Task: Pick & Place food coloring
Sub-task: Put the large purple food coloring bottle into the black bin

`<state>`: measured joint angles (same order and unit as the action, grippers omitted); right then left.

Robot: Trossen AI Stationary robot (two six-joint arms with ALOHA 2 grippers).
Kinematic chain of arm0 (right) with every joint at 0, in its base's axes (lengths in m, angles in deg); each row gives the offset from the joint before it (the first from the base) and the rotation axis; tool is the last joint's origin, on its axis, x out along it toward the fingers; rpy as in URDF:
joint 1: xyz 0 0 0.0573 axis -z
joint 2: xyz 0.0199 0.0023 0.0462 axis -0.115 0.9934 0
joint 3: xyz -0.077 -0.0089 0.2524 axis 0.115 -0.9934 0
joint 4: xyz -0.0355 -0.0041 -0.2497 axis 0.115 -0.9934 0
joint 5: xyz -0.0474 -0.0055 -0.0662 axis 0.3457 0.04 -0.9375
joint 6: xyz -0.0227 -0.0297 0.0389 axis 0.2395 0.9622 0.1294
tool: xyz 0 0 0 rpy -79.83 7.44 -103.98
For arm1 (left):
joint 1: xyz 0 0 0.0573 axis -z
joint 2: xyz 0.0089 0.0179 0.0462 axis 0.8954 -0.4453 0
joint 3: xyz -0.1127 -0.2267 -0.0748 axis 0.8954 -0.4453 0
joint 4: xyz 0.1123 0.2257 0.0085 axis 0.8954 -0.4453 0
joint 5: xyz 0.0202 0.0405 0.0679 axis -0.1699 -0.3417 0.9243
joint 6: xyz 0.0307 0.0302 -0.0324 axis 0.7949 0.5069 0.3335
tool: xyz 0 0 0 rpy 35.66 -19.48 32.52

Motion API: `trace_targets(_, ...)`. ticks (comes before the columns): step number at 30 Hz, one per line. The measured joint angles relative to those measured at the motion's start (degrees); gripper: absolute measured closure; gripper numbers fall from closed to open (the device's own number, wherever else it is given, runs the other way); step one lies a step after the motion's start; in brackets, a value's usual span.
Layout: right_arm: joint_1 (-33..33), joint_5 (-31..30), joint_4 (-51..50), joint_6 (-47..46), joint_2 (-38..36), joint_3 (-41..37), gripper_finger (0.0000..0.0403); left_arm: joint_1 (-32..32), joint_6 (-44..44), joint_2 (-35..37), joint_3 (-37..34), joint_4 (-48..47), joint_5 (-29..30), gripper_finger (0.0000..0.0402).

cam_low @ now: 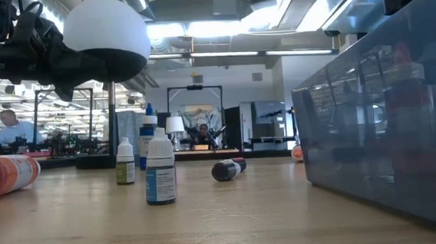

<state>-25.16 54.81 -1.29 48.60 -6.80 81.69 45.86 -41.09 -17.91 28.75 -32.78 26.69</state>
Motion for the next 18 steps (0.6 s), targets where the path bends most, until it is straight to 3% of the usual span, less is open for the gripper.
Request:
trace_targets(11,0.00,-0.01,0.03,1.48,-0.01,0.00,0.0264,-0.02,0.00,0.00,0.02,0.00,0.00,0.0307)
trace_targets(18,0.00,-0.07,0.03,1.27,-0.01,0.00,0.0275,-0.02,0.00,0.00,0.02,0.00,0.00,0.0308)
